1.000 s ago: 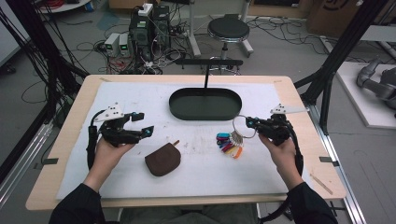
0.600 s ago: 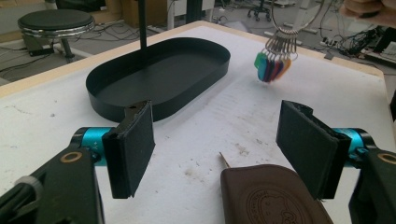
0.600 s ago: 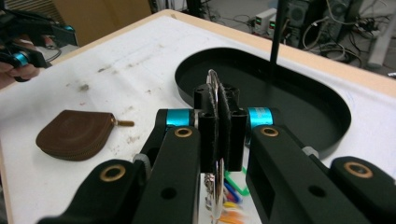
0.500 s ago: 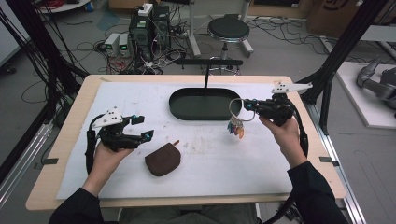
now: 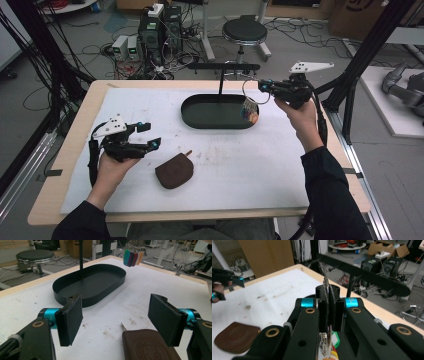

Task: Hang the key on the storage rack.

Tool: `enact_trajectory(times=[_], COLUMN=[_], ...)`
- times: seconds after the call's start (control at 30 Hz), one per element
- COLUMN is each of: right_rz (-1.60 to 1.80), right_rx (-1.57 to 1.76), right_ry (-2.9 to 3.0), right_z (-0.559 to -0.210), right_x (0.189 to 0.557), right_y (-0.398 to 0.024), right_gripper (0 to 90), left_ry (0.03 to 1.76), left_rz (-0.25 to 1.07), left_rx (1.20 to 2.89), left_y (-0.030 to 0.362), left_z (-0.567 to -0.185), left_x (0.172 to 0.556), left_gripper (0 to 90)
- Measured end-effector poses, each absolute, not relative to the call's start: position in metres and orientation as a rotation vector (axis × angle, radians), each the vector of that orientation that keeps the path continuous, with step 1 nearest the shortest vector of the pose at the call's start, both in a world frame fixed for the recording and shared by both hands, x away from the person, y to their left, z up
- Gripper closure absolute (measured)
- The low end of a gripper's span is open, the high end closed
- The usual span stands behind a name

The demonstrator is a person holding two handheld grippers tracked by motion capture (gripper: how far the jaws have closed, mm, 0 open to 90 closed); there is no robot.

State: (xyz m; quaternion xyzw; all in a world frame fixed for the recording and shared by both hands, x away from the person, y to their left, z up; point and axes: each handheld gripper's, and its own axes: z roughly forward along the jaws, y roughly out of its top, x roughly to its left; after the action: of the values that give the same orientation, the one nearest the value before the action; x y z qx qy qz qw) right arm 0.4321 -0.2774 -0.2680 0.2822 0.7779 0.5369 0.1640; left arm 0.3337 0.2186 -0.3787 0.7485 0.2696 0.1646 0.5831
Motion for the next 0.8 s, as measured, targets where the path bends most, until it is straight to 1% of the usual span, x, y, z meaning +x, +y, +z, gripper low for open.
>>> enact_trajectory(times=[0.2, 0.37, 0.8], right_rz=[1.504, 1.502, 1.456], right_rx=[0.819, 0.814, 0.914], right_ry=[2.226, 2.212, 2.19], right_z=[-0.269, -0.269, -0.291], right_x=[0.452, 0.461, 0.492], right_y=[-0.273, -0.271, -0.279], right_gripper=[87.7, 87.6, 87.6], left_ry=[0.613, 0.598, 0.604], left_rz=[0.382, 0.385, 0.384], left_rx=[1.742, 1.736, 1.742], left_y=[0.218, 0.218, 0.218], left_z=[-0.379, -0.379, -0.381], left_x=[0.333, 0.332, 0.333], left_gripper=[27.8, 27.8, 27.8])
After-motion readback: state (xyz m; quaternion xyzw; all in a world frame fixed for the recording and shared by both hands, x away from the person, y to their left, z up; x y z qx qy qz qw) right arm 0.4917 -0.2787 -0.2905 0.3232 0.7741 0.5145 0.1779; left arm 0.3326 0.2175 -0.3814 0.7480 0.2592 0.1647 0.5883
